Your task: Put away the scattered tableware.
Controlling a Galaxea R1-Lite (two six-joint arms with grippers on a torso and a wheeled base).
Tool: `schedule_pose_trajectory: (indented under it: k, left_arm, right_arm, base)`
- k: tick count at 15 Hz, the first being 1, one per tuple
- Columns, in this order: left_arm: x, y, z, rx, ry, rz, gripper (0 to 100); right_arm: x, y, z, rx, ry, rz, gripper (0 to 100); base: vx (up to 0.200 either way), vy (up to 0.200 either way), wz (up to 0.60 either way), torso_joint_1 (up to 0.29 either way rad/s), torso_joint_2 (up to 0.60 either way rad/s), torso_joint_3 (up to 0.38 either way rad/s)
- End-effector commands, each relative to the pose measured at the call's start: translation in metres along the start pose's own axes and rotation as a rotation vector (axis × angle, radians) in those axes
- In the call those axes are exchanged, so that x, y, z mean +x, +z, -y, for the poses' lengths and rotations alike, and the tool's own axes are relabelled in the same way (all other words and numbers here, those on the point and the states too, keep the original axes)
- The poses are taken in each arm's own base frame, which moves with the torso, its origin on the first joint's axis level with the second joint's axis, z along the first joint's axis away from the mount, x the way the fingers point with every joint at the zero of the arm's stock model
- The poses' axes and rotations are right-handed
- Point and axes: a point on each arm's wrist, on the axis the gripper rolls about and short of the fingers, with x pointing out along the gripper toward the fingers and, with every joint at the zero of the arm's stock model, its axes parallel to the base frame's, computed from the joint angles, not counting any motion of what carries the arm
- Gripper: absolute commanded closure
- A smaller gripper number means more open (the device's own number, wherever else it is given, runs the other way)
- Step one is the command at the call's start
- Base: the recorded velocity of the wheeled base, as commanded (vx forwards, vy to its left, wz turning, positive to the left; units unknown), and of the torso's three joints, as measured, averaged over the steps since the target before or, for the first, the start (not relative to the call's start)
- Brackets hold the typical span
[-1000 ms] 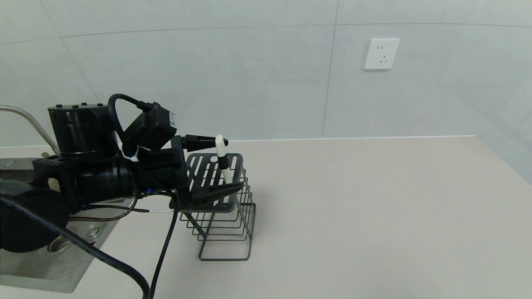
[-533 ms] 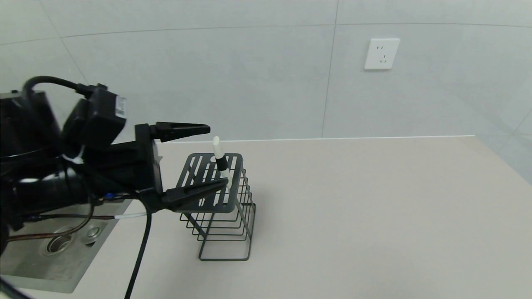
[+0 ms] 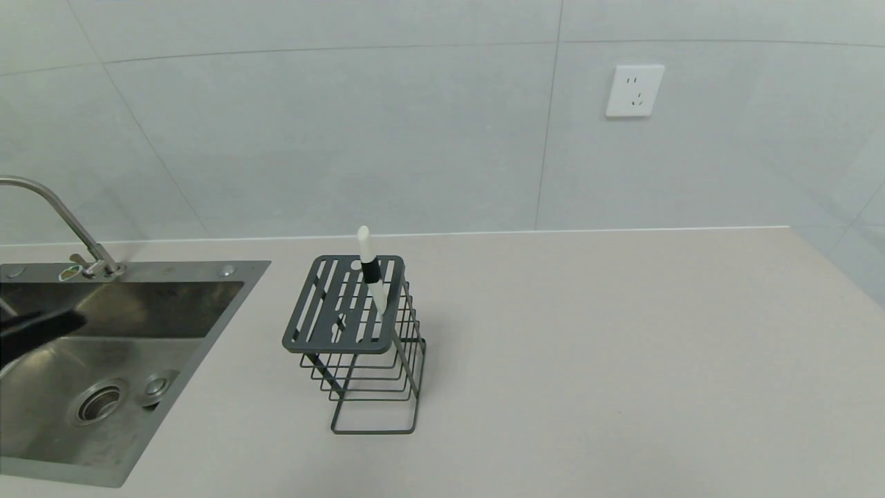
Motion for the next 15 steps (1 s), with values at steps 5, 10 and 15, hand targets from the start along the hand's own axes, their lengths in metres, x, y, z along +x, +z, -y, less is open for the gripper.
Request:
schedule_pose_trajectory:
  k: [5,10,15]
  left_arm:
    - [-0.074,-0.092,0.069,-0.184,0.470,-0.138,0]
    - [-0.083,-0.113,0.077,-0.120,0.814,-0.291,0]
    - [-0.085,-0.116,0.077,-0.186,0.877,-0.306,0]
  right_arm:
    - [0.000,0.000,0.000,0.000,-0.001,-0.001,100]
    - [0.000,0.000,0.000,0.072,-0.016,0.001,100]
    - [0.000,0.000,0.000,0.101,-0.018,0.002,100]
  base:
    - [0.000,0.000,0.00,0.000,0.00,0.000]
    - [0.000,0.000,0.00,0.000,0.00,0.000]
    - [0.000,0.000,0.00,0.000,0.00,0.000]
